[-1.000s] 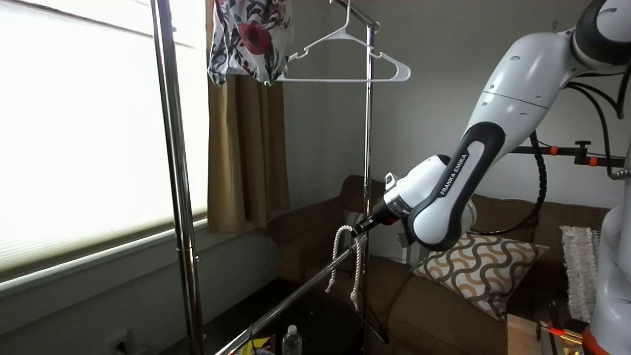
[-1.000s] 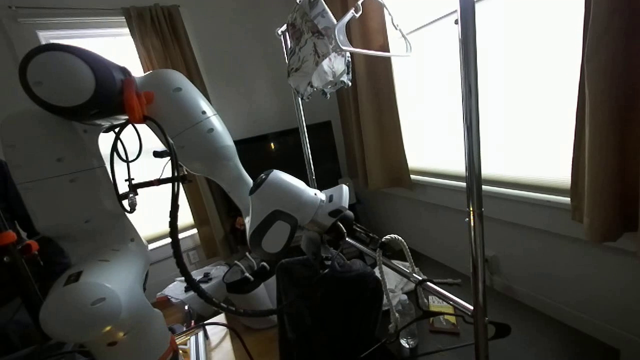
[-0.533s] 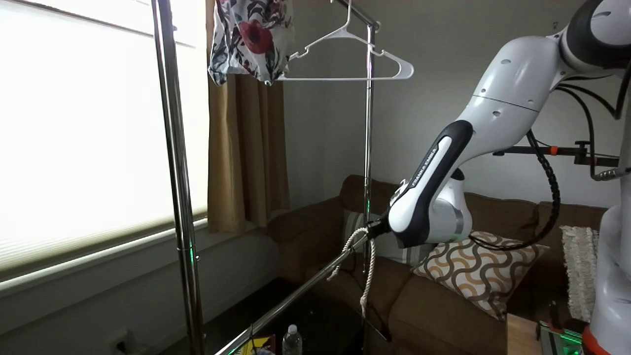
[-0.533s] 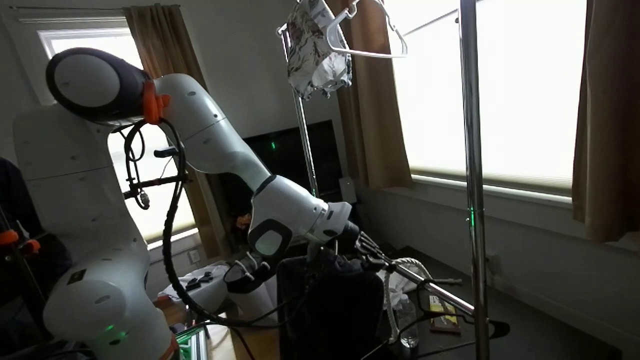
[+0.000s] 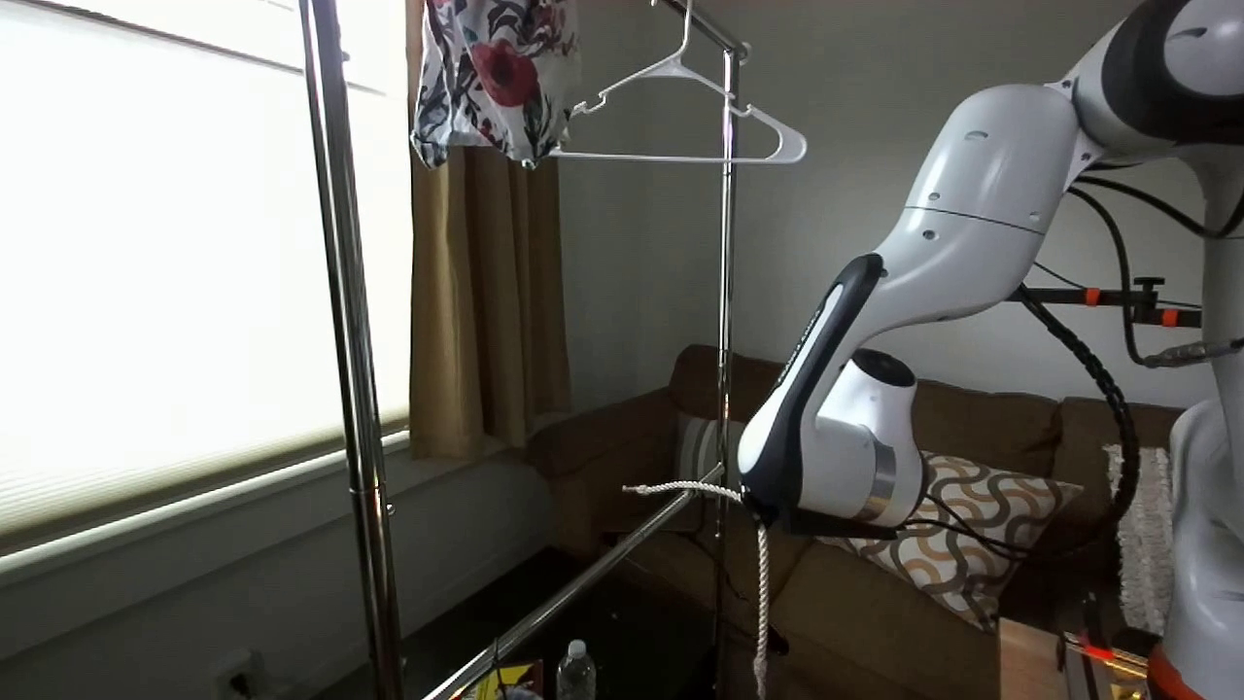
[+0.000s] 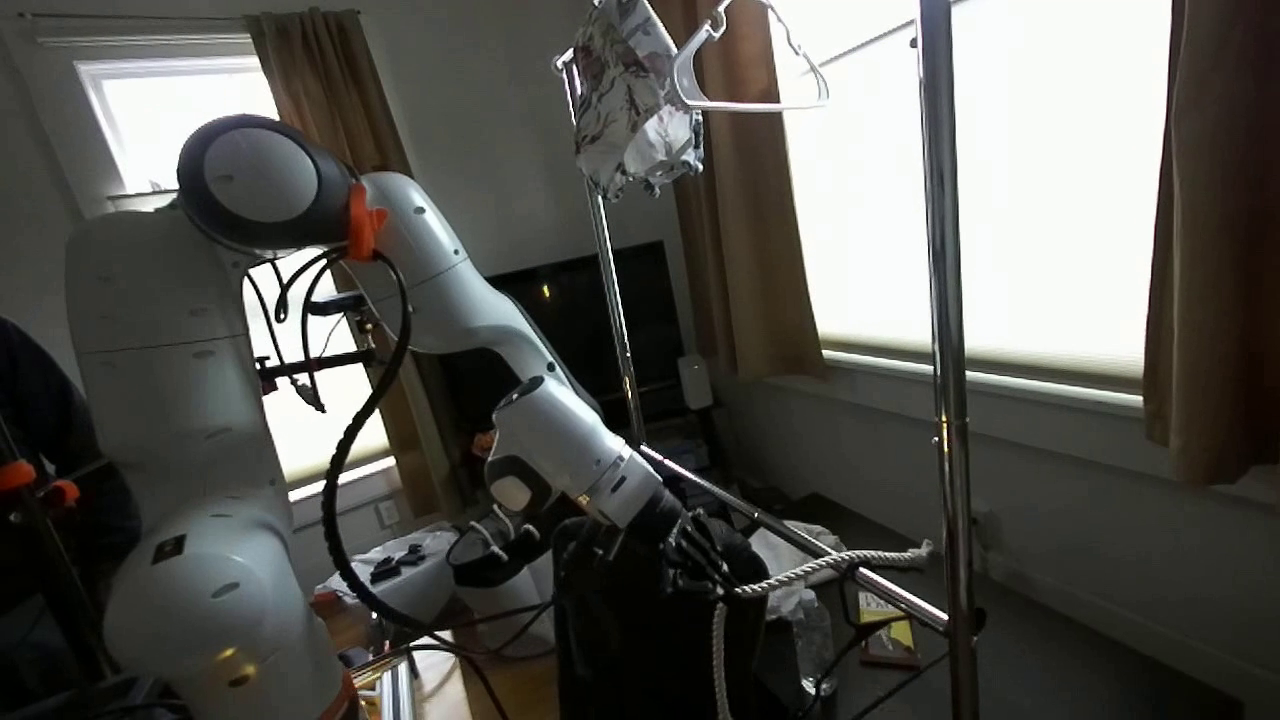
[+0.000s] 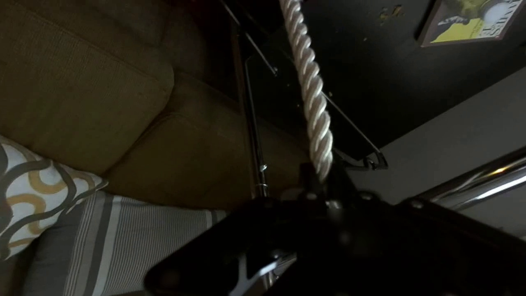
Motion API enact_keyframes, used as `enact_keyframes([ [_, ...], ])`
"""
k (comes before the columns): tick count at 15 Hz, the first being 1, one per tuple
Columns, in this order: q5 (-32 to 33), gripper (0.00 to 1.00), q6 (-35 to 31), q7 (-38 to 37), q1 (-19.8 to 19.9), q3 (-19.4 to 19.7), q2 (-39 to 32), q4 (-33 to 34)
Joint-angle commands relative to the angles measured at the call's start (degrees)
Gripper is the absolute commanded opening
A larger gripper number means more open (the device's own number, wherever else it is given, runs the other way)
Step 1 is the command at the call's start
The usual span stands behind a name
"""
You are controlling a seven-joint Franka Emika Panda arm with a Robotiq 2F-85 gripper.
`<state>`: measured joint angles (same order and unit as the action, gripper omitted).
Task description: Move the white rope from the bottom rod to the top rod
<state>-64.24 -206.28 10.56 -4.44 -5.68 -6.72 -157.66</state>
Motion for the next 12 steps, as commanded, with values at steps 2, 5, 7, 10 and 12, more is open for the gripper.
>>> enact_keyframes([
  [2,-3.53,0.03,-0.99,2.5,0.47,1.49,-0.55,0.72],
  [5,-16.36,0.03,-3.59,12.41,1.22,4.29,-2.98,0.26],
  [7,-25.89,0.03,-4.55,19.65,2.27,5.5,-3.3,0.14],
  [10,-34.04,0.03,-3.97,33.26,4.43,7.04,-1.73,0.12],
  [12,-30.92,0.03,-3.79,41.32,4.97,7.87,0.46,0.23],
])
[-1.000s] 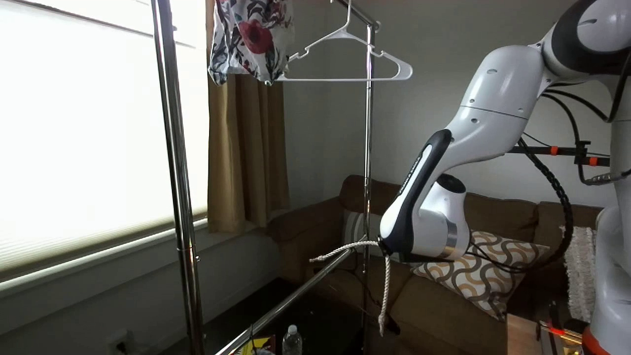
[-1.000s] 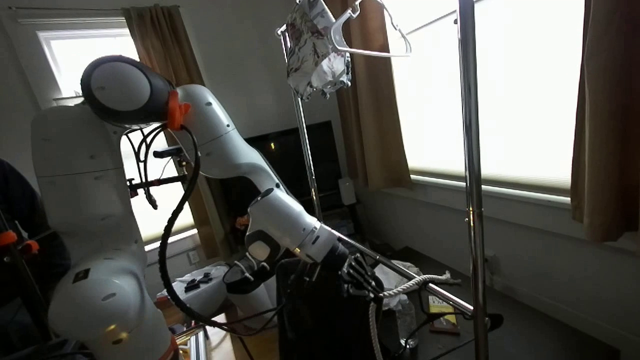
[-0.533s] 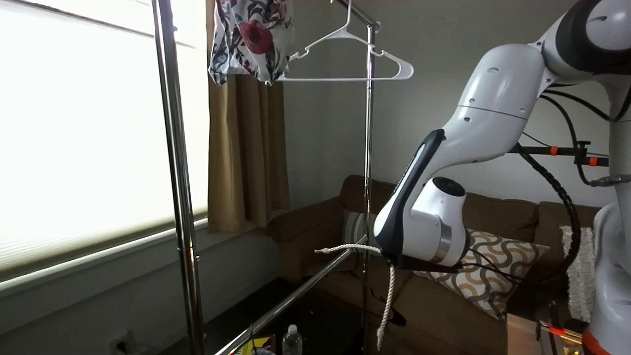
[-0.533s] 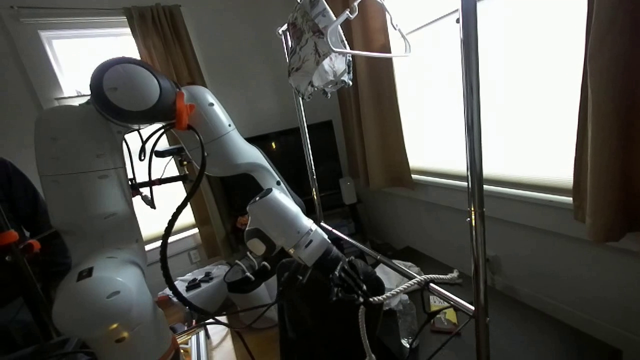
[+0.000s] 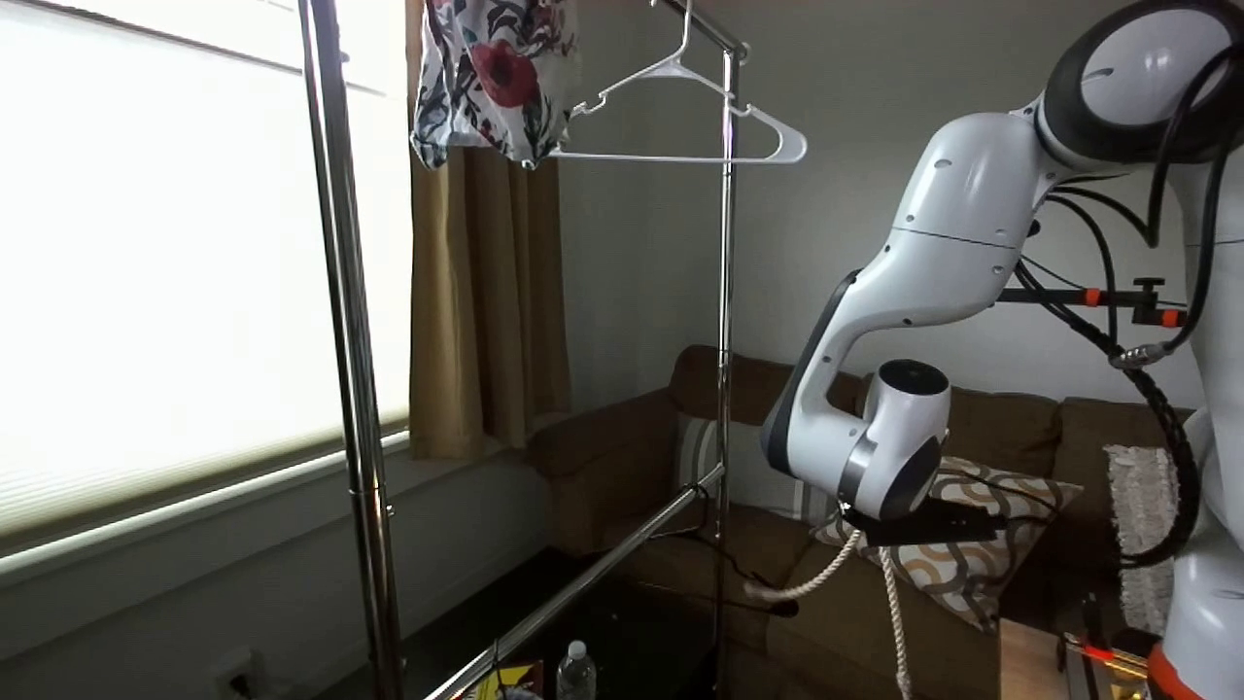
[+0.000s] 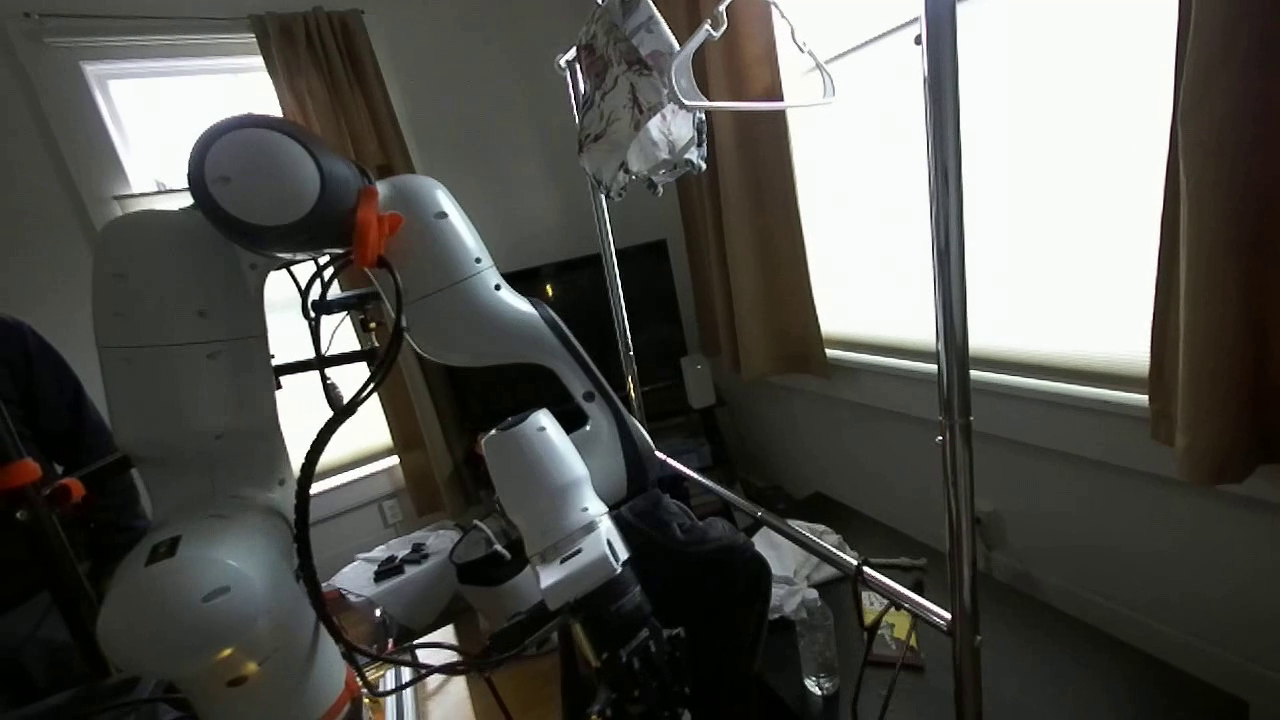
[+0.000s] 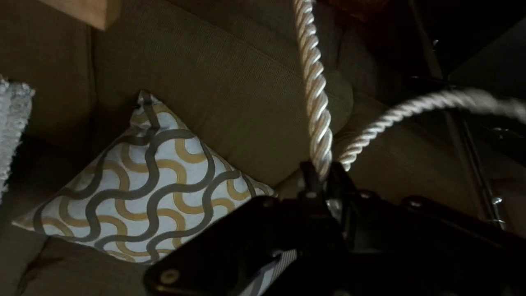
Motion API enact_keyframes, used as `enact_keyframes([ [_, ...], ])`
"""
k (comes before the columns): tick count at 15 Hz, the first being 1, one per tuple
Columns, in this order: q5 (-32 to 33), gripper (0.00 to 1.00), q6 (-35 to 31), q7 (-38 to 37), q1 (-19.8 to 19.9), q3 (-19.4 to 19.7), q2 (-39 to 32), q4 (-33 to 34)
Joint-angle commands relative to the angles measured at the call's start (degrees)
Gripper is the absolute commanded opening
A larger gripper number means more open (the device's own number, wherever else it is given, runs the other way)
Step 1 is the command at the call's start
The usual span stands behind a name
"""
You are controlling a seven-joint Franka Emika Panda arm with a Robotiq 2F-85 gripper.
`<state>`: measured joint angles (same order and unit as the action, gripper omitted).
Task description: Move the white rope from the bottom rod to the top rod
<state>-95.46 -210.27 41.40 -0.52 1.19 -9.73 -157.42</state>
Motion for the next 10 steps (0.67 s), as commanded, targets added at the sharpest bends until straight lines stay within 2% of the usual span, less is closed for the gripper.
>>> enact_keyframes([
  [1,1.34,0.03,0.06,14.18,1.27,1.33,4.52,0.25],
  [2,5.23,0.03,0.08,13.6,1.13,1.55,7.86,-3.19],
  [3,7.02,0.03,0.44,14.52,1.2,1.83,9.93,-3.51],
  [4,3.58,0.11,-0.01,12.07,0.93,1.41,3.68,0.2],
  [6,5.55,0.11,-0.01,13.39,1.03,1.7,6.57,-0.74],
  [7,6.14,0.03,0.3,12.84,1.24,1.91,7.62,-0.39],
  [8,7.37,0.03,0.08,12.58,1.53,2.22,9.52,-0.9],
  [10,11.38,0.03,-1.45,19.7,2.0,2.83,12.08,-0.01],
])
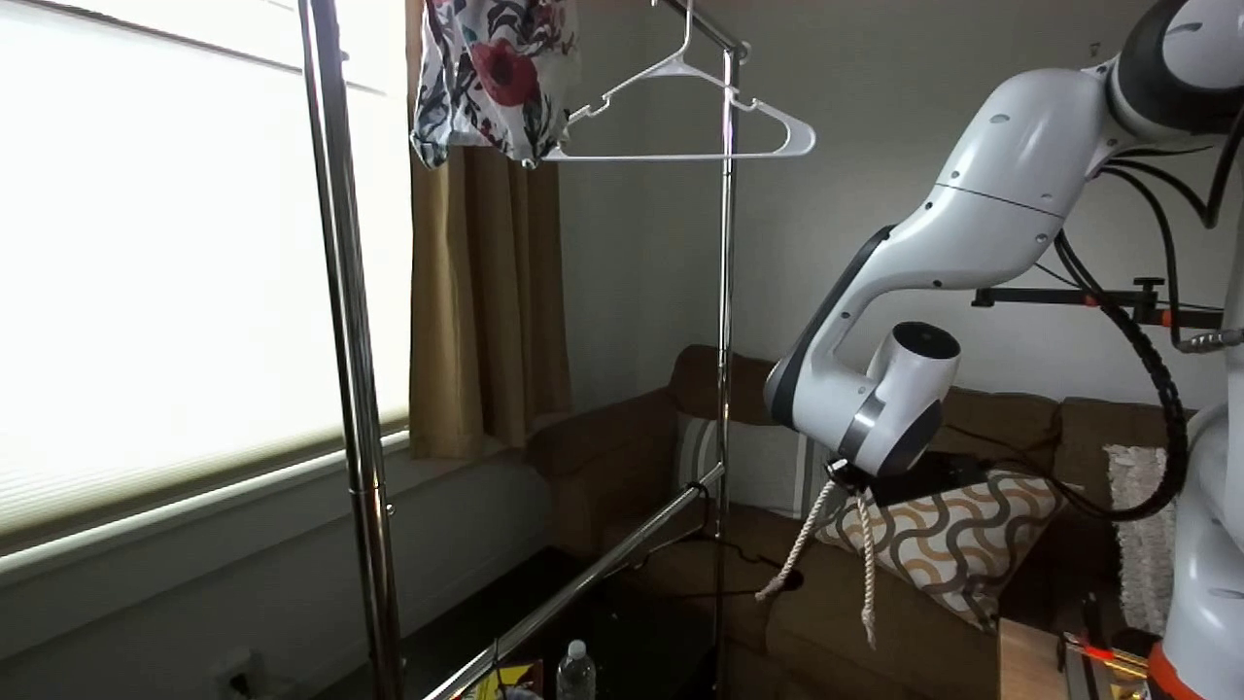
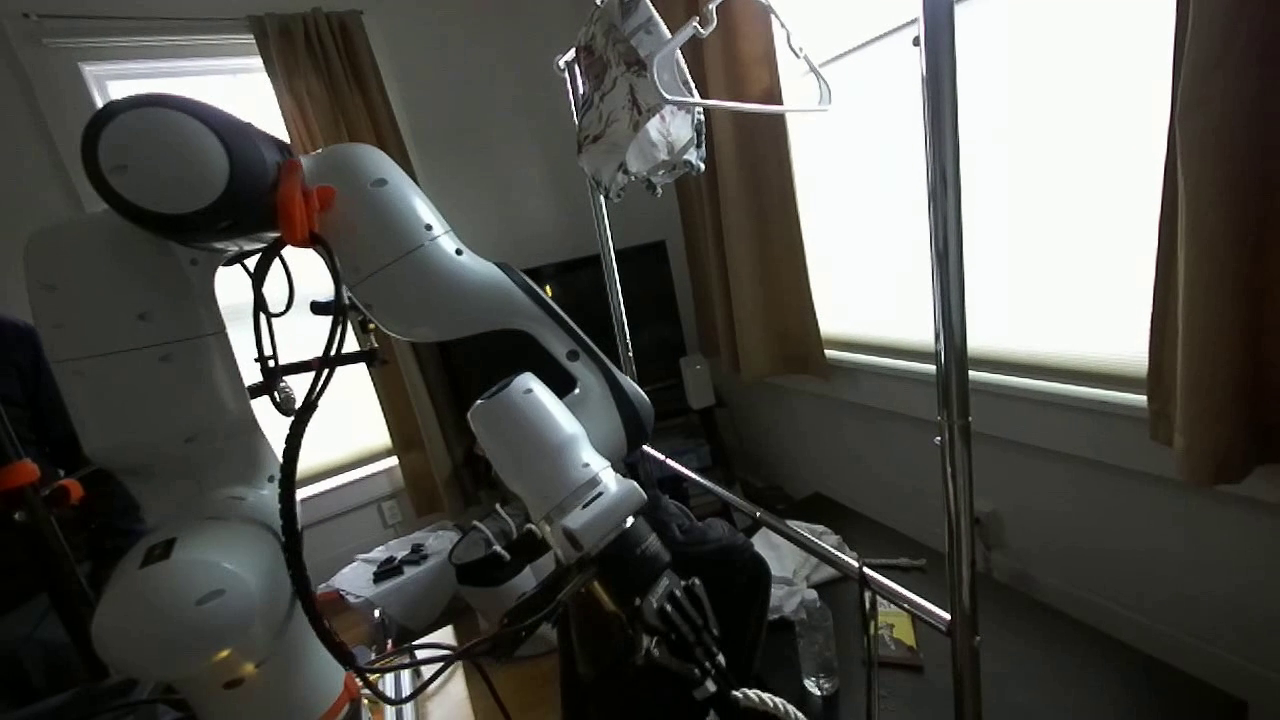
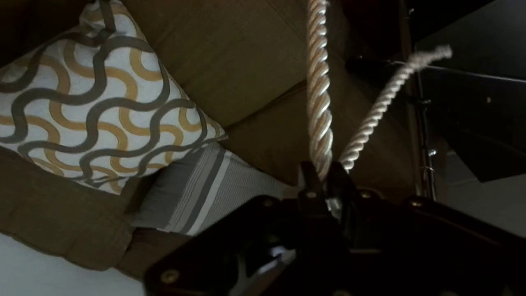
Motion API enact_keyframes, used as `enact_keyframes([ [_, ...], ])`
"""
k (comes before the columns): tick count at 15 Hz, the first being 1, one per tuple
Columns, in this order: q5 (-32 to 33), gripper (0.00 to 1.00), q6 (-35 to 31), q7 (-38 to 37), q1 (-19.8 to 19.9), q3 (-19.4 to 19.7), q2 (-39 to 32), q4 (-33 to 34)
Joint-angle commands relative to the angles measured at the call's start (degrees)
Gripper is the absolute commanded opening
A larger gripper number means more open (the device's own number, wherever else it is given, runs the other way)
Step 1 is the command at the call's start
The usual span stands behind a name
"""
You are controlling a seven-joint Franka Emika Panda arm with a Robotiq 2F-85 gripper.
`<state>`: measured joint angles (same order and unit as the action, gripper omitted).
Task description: Move the white rope from the bottom rod to the top rod
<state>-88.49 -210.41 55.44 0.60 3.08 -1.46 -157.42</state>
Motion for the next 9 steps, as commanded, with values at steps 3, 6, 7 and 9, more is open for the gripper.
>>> enact_keyframes([
  [3,8.92,0.03,-2.23,15.28,2.52,2.64,7.28,-0.56],
  [6,9.58,0.03,-1.81,28.32,4.44,4.65,10.27,-1.55],
  [7,9.47,0.03,-1.69,32.97,4.92,5.19,12.55,-2.89],
  [9,8.79,0.03,-0.49,42.21,6.11,6.14,11.18,0.22],
])
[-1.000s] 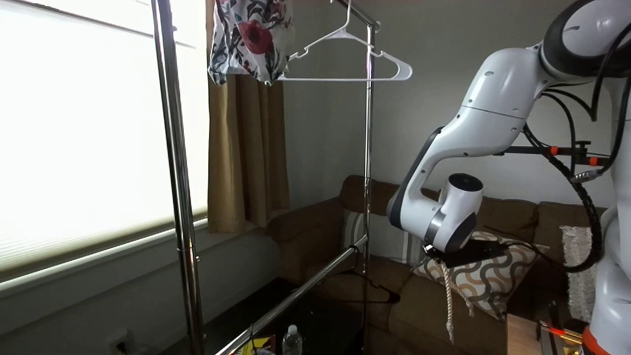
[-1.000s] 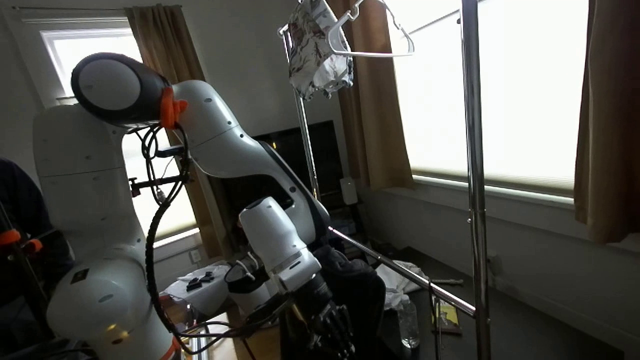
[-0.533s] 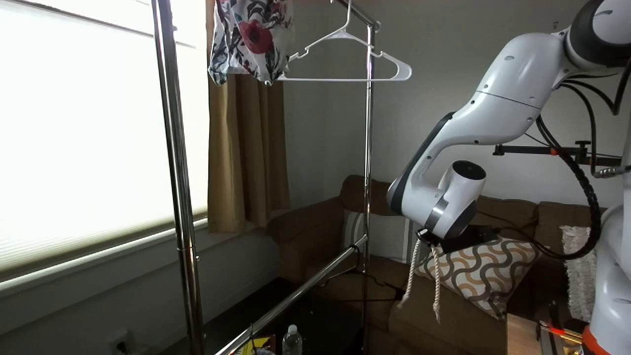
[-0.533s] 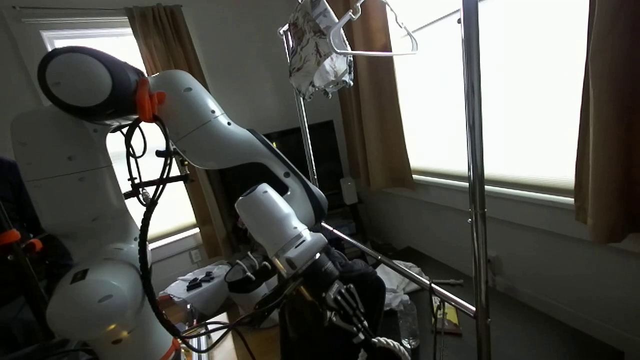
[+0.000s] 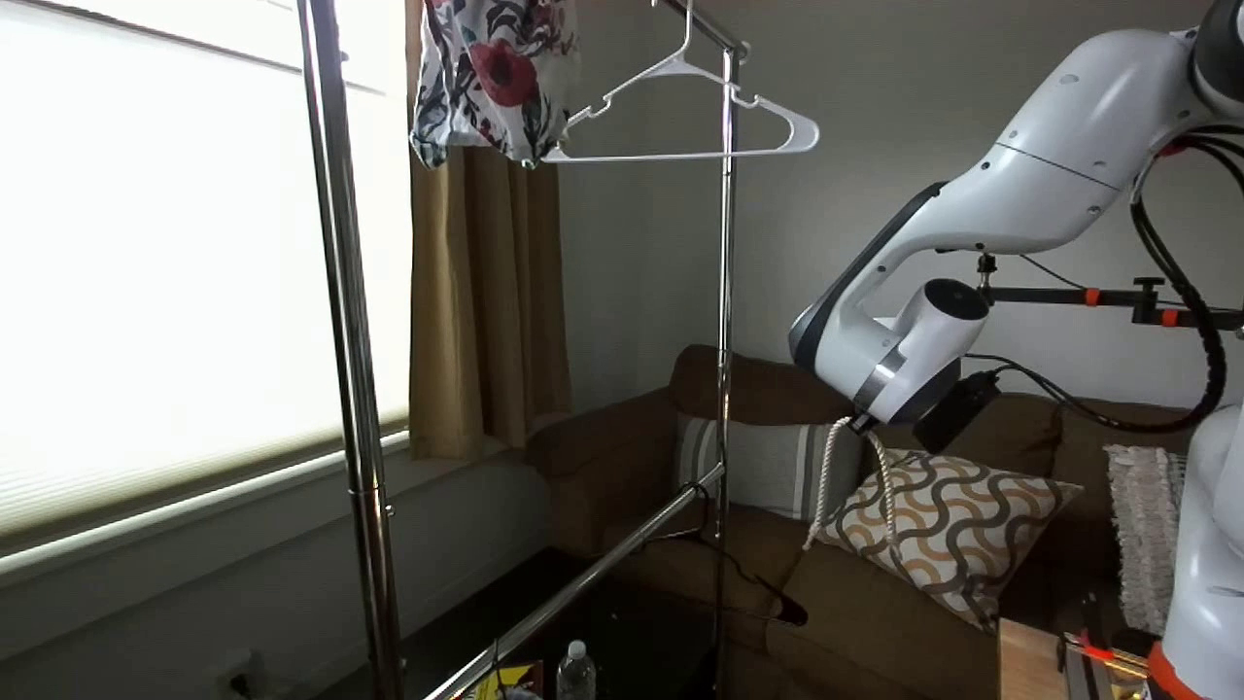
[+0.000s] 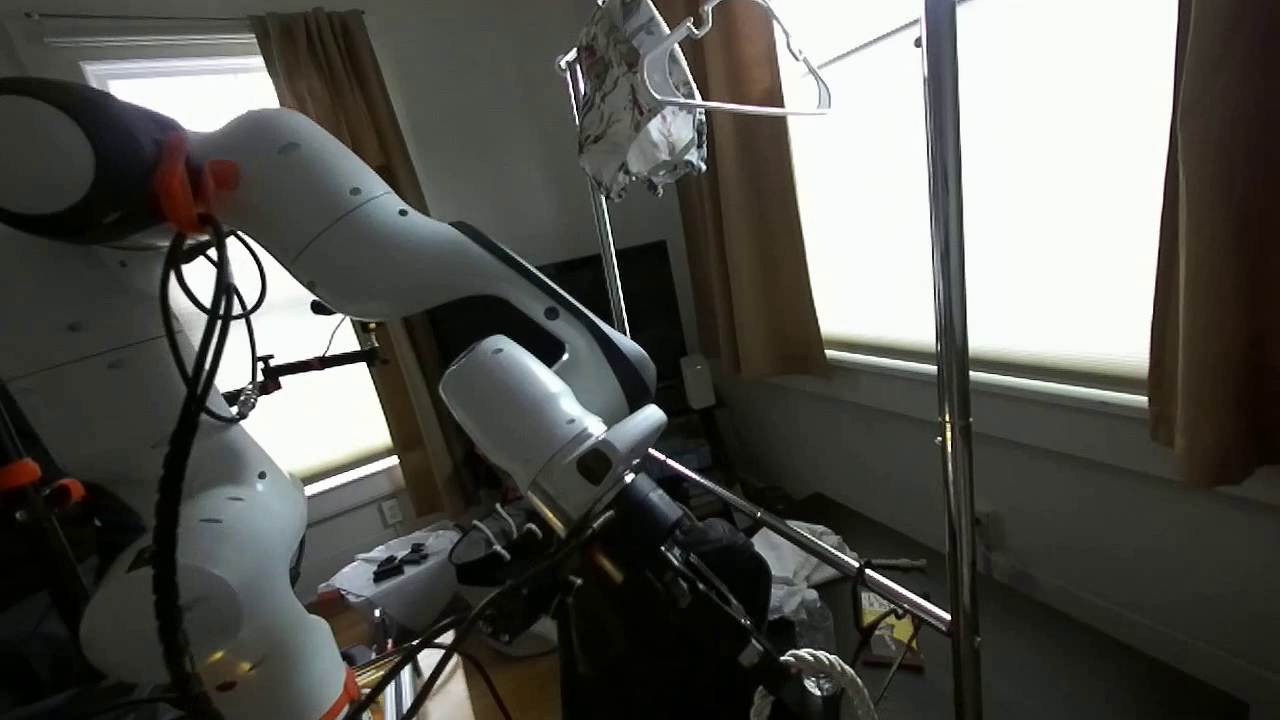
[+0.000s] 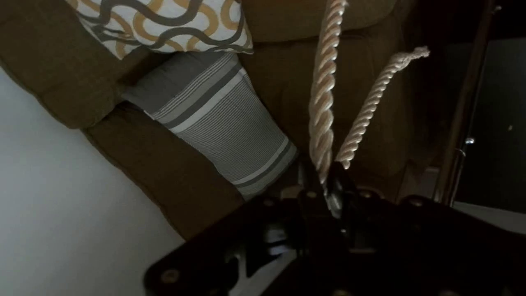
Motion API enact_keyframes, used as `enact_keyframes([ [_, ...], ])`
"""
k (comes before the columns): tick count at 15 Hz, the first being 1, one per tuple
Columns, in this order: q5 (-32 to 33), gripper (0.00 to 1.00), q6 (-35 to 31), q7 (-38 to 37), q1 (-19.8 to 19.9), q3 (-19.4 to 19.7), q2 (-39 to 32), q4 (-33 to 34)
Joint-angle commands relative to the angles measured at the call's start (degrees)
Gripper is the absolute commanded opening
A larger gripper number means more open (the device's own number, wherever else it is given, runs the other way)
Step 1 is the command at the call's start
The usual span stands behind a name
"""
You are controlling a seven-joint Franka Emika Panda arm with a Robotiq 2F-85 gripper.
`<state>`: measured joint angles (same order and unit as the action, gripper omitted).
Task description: Move the white rope from the bottom rod to the top rod
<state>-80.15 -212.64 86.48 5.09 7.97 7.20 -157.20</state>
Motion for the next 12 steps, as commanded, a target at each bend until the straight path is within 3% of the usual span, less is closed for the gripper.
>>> enact_keyframes([
  [1,-0.23,0.03,2.15,15.66,1.8,1.27,3.53,0.08],
  [3,-0.28,0.03,2.19,24.11,2.0,1.55,8.99,-2.55],
  [5,0.02,0.03,3.09,32.14,2.46,2.0,11.27,0.09],
  [6,0.72,0.03,1.2,32.05,2.69,1.97,17.05,-4.6],
  [7,-0.1,0.03,0.41,27.37,1.93,1.38,7.76,0.42],
  [8,-0.14,0.11,0.41,28.14,2.09,1.44,9.33,0.27],
  [10,-0.14,0.11,0.41,28.13,2.05,1.4,9.51,0.32],
  [11,-0.14,0.03,0.42,28.1,2.04,1.4,9.11,0.34],
  [12,1.09,0.03,1.41,27.79,2.35,1.91,11.1,0.15],
])
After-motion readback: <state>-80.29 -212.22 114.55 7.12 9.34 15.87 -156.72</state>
